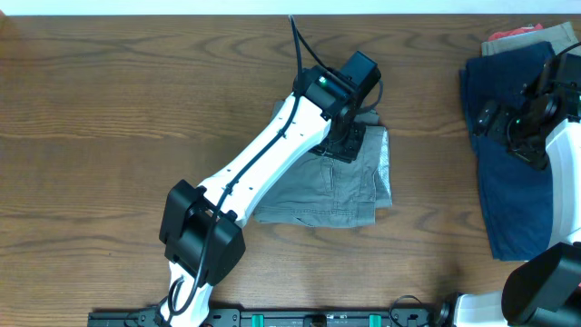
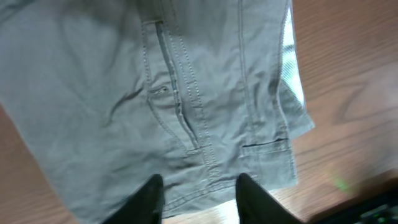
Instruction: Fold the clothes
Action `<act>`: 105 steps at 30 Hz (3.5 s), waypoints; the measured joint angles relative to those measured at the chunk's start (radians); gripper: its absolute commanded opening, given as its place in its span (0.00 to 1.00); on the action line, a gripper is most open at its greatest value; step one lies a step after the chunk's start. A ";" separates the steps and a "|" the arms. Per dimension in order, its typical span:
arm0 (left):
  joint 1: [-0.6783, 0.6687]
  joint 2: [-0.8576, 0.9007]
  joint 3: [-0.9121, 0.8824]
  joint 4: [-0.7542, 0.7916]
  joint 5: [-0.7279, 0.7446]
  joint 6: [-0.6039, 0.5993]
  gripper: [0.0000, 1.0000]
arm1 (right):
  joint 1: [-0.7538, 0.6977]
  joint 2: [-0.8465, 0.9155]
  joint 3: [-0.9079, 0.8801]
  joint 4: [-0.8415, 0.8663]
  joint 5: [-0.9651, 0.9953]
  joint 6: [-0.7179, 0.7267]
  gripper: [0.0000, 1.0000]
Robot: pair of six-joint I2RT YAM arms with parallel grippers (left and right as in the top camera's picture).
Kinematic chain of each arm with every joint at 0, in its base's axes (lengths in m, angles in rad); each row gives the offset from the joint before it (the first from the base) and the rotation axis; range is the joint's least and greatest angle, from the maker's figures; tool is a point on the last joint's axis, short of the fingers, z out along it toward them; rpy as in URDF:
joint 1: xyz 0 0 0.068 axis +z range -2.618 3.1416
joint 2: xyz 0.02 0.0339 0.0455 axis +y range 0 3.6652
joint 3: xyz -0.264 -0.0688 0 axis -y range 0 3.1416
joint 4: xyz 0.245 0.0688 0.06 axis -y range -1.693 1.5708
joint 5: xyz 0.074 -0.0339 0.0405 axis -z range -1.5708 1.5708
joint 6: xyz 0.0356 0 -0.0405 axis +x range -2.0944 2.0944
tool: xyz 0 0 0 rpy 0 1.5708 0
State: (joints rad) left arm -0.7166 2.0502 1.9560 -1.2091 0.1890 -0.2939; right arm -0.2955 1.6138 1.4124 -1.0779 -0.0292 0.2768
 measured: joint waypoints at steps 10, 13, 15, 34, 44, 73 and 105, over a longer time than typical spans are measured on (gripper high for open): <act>-0.006 0.043 -0.200 0.222 0.144 0.003 0.20 | 0.000 0.000 0.000 0.000 0.000 0.000 0.99; -0.009 0.043 -0.256 0.297 0.192 0.003 0.20 | 0.000 0.000 0.000 0.000 0.000 0.000 0.99; -0.013 0.043 -0.293 0.353 0.226 0.002 0.20 | 0.000 0.000 0.000 0.000 0.000 0.000 0.99; -0.119 0.043 -0.467 0.563 0.303 -0.048 0.20 | 0.000 0.000 0.000 0.000 0.000 0.000 0.99; -0.119 -0.040 -0.467 0.510 0.317 -0.051 0.22 | 0.000 0.000 0.000 0.000 0.000 0.000 0.99; 0.643 -0.042 -0.464 0.184 0.575 0.421 0.98 | 0.000 0.000 0.000 0.000 0.000 0.000 0.99; 0.613 0.136 -0.466 0.498 0.594 0.247 0.06 | 0.000 0.000 0.000 0.000 0.000 0.000 0.99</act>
State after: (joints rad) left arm -0.1036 2.1864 1.4902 -0.7113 0.7830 -0.0467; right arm -0.2955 1.6138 1.4124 -1.0779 -0.0292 0.2768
